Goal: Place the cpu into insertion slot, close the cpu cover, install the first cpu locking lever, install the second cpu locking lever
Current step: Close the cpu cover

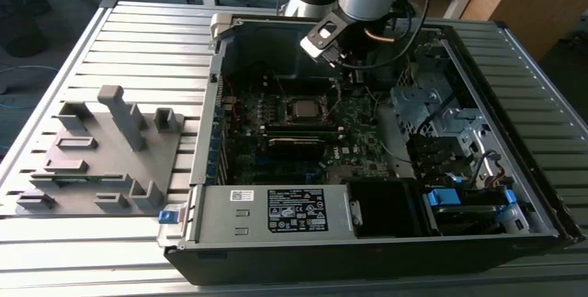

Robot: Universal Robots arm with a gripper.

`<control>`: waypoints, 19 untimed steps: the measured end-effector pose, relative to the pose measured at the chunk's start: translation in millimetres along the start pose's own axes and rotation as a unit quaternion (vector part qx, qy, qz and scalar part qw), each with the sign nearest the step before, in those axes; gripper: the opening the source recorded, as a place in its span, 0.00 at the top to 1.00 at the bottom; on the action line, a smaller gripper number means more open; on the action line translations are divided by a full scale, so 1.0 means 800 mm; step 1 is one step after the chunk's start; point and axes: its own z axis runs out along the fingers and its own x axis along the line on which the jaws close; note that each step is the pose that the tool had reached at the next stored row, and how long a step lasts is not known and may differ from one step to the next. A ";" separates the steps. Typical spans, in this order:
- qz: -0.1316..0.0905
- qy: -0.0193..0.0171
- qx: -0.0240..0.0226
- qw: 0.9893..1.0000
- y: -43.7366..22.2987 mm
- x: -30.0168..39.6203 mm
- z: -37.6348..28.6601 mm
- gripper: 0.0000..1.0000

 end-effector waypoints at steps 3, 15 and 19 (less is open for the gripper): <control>0.000 0.000 -0.010 1.000 -0.0166 -0.0001 -0.0012 0.90; -0.001 0.000 -0.037 0.999 -0.0591 -0.0001 -0.0045 0.90; 0.000 0.000 -0.024 1.000 -0.0591 -0.0002 -0.0039 0.90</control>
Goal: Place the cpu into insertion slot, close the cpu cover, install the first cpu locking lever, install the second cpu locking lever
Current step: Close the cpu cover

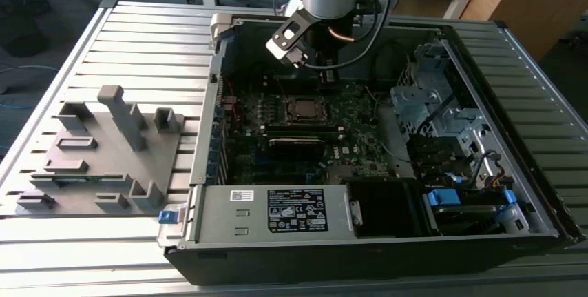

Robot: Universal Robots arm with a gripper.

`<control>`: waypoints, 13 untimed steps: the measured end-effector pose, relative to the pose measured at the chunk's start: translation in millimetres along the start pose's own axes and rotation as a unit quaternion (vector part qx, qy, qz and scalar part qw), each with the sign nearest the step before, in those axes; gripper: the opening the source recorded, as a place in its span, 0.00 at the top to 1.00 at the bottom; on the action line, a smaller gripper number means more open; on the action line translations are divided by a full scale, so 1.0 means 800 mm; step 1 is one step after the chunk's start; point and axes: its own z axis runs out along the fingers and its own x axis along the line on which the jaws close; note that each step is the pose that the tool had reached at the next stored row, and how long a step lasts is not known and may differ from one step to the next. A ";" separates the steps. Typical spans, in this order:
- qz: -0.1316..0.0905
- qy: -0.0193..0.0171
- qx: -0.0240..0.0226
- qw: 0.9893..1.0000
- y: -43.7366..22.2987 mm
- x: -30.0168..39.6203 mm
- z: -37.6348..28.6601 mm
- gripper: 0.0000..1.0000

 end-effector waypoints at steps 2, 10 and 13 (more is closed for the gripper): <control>0.000 0.000 0.018 1.000 0.0003 0.0000 0.0004 0.90; 0.001 0.000 0.069 0.998 0.0008 0.0000 0.0018 0.90; 0.001 0.000 0.071 0.998 0.0007 0.0000 0.0019 0.90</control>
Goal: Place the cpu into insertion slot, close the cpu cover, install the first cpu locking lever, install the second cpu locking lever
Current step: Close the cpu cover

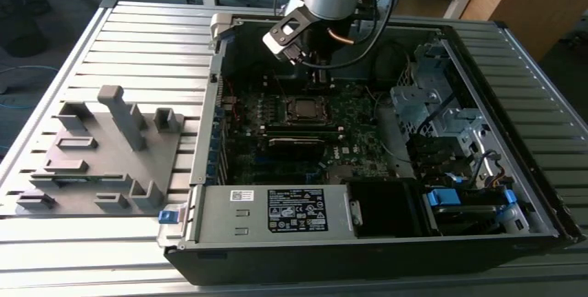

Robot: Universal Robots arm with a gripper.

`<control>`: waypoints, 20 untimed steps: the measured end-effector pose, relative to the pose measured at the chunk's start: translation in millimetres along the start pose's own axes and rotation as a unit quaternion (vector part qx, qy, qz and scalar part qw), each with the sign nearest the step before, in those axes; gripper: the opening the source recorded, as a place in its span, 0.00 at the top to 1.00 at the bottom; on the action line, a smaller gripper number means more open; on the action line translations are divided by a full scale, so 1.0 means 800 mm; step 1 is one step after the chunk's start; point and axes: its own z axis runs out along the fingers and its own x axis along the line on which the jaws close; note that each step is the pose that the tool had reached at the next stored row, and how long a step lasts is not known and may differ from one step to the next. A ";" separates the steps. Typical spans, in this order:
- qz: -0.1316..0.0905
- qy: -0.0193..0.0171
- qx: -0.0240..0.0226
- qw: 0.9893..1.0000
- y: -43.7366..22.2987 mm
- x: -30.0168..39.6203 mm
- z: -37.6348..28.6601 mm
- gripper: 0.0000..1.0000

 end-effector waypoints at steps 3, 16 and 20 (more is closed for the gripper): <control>0.000 0.001 -0.004 1.000 -0.0002 0.0001 0.0007 0.90; 0.000 0.001 -0.013 1.000 -0.0003 0.0000 0.0018 0.90; 0.000 0.001 -0.013 1.000 -0.0003 0.0000 0.0019 0.90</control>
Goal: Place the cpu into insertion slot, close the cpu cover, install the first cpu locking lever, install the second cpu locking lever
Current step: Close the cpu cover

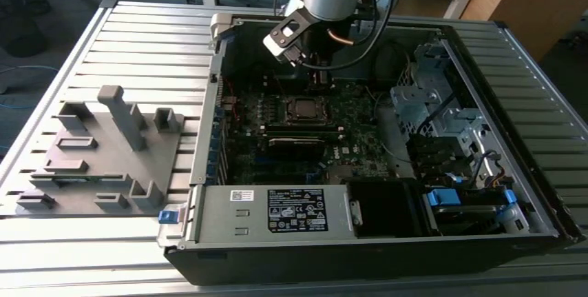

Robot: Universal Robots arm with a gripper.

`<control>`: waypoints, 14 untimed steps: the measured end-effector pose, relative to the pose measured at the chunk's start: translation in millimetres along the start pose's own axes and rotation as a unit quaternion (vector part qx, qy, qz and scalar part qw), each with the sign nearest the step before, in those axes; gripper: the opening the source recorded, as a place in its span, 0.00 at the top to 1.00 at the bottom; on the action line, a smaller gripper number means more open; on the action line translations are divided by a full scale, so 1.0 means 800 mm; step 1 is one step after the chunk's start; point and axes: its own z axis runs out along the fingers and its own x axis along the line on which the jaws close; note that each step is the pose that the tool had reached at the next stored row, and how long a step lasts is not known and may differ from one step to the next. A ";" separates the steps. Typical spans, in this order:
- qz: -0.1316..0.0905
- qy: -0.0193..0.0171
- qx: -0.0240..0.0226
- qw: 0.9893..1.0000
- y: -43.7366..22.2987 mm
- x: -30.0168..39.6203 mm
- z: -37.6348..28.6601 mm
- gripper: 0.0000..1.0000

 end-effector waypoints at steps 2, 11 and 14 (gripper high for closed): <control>0.000 0.000 0.000 1.000 0.0000 0.0000 0.0005 0.90; 0.000 0.000 0.000 1.000 0.0000 0.0000 -0.0004 0.90; 0.000 0.000 0.000 1.000 0.0000 0.0000 -0.0006 0.90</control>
